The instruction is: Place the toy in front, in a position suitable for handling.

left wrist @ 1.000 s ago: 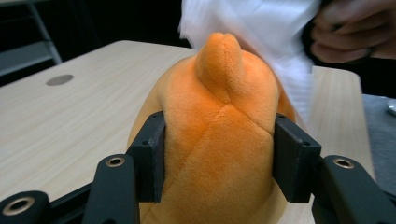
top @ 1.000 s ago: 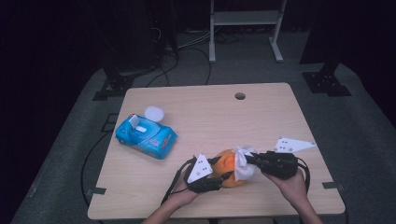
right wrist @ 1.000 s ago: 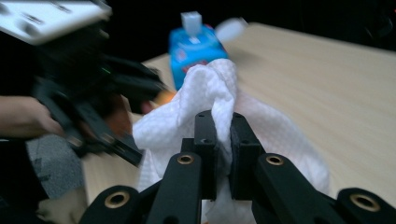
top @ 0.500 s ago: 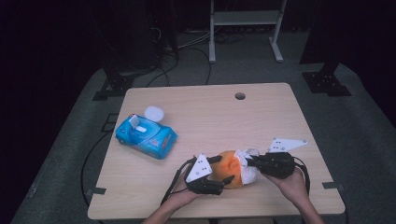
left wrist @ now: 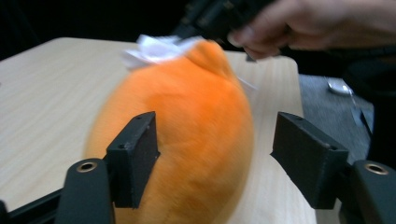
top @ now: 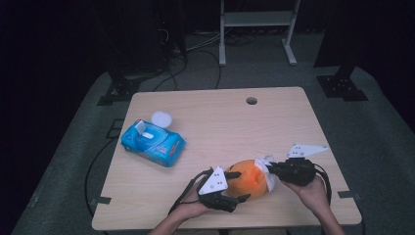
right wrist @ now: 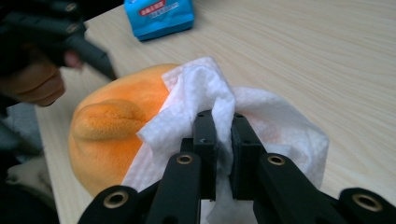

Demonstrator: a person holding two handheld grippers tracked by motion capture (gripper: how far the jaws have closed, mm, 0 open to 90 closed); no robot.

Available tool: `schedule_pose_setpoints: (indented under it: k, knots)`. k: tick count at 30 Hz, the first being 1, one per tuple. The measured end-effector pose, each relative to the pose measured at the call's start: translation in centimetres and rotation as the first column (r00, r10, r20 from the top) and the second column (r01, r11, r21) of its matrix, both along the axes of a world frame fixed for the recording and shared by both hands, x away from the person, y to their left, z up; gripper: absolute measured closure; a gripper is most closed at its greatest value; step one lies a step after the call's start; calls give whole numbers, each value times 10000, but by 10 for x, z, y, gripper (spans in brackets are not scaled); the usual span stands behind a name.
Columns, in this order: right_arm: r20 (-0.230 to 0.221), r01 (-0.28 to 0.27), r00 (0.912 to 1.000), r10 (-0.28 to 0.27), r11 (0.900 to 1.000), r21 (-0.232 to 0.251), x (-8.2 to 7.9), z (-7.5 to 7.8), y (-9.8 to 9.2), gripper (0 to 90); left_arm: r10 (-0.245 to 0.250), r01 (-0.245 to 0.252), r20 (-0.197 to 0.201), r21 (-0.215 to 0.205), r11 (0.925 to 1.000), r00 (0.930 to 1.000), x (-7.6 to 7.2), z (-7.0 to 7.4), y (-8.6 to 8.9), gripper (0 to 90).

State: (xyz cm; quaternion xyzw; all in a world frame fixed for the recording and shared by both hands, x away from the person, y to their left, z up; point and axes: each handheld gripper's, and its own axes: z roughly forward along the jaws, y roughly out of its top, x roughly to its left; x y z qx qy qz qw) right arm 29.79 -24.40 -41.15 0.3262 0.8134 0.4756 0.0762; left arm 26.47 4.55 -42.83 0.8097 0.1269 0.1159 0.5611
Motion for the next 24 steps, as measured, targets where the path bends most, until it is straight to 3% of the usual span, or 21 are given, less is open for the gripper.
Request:
schedule_pose_setpoints:
  k: [4, 7, 9, 11, 14, 16, 19, 21, 23, 24]
  knots:
    - [-6, -414, 9991, 414, 9991, 15, -2, 0, 0, 826, 879, -886, -334, -203, 9959, 9956, 12, -3, 5, 201]
    - [-38, -445, 9990, 445, 9989, -109, -2, 1, 0, 826, 424, -430, -586, -89, 9990, 9974, 11, -8, 4, 235]
    - [-98, -355, 9993, 353, 9992, -186, -1, 1, -2, 825, -177, 195, -546, 311, 9993, 9984, 6, -9, 1, 256]
    - [-149, -314, 9994, 310, 9992, -248, -1, 0, -4, 825, -397, 412, -376, 404, 9983, 9985, 2, -7, 0, 263]
    - [-222, -474, 9987, 469, 9986, -252, -2, -1, -6, 825, 108, -108, -361, 2, 9999, 9993, 8, -3, 4, 290]
    - [-266, -661, 9975, 655, 9976, -213, -2, 0, -6, 825, 589, -592, -476, -63, 9982, 9971, 13, -3, 4, 211]
    - [-306, -847, 9959, 845, 9964, -22, -3, -2, -5, 825, 773, -774, -645, 11, 9970, 9949, 16, -9, 2, 107]
    - [-340, -884, 9955, 883, 9961, -12, -2, -3, -4, 825, 604, -605, -757, 9, 9982, 9953, 16, -15, -2, 145]
    - [-307, -837, 9960, 835, 9965, -49, -3, -3, -2, 826, 343, -333, -521, 198, 9992, 9981, 10, -19, -7, 290]
    - [-274, -808, 9964, 805, 9967, -92, -3, -3, -1, 826, 478, -475, -59, 478, 9977, 9988, 5, -16, -11, 365]
